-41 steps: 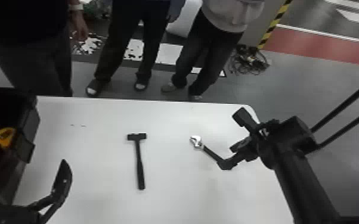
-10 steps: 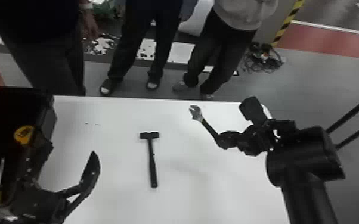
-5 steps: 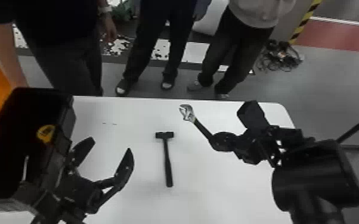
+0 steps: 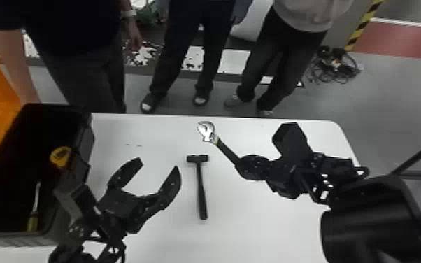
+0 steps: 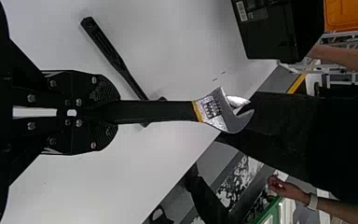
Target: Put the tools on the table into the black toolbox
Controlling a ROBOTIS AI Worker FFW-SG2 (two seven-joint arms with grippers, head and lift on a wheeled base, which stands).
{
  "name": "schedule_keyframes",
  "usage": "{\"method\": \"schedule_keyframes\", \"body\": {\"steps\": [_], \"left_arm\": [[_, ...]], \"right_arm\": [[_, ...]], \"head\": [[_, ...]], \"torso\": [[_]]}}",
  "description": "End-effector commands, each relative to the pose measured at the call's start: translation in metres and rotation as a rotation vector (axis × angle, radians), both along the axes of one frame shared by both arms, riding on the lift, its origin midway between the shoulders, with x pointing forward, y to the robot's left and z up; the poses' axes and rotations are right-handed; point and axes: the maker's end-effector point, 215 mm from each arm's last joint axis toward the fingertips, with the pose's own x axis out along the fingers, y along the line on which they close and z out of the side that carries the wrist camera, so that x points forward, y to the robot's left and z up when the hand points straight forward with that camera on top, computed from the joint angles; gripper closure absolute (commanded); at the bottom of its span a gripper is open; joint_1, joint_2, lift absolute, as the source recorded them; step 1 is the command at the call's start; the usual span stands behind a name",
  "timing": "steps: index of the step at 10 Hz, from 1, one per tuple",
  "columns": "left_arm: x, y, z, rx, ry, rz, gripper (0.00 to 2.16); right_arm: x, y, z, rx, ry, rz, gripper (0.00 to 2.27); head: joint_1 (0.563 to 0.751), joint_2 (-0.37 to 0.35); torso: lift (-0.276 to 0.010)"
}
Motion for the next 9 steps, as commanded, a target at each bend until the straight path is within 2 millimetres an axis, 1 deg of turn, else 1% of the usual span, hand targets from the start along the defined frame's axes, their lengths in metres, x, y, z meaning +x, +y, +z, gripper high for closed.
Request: {"method": "schedule_keyframes", "body": {"steps": [1, 3, 7, 9], "left_arm": [[0.005, -0.013, 0.000, -0.032, 0.040, -0.026, 0.08], [0.013, -0.019, 0.010, -0.049, 0.036, -0.036, 0.08], [0.022, -0.032, 0.015, -0.099, 0.069, -0.052, 0.08], [0.025, -0.036, 0.020, -0.117, 0.065, -0.048, 0.08]], "right_arm": [[-0.006, 0.014, 0.003, 0.008, -0.011, 0.028, 2.24], [-0.009, 0.025, 0.002, 0.012, -0.011, 0.051, 2.24], [-0.013, 0.052, 0.005, 0.022, -0.035, 0.094, 2.24], [-0.014, 0.061, 0.008, 0.020, -0.045, 0.109, 2.24]], "head": [[0.695, -0.131], [0.695, -0.127], [0.695, -0.113], [0.695, -0.103]], "torso": [[-0.039], [-0.039], [-0.039], [-0.039]]}}
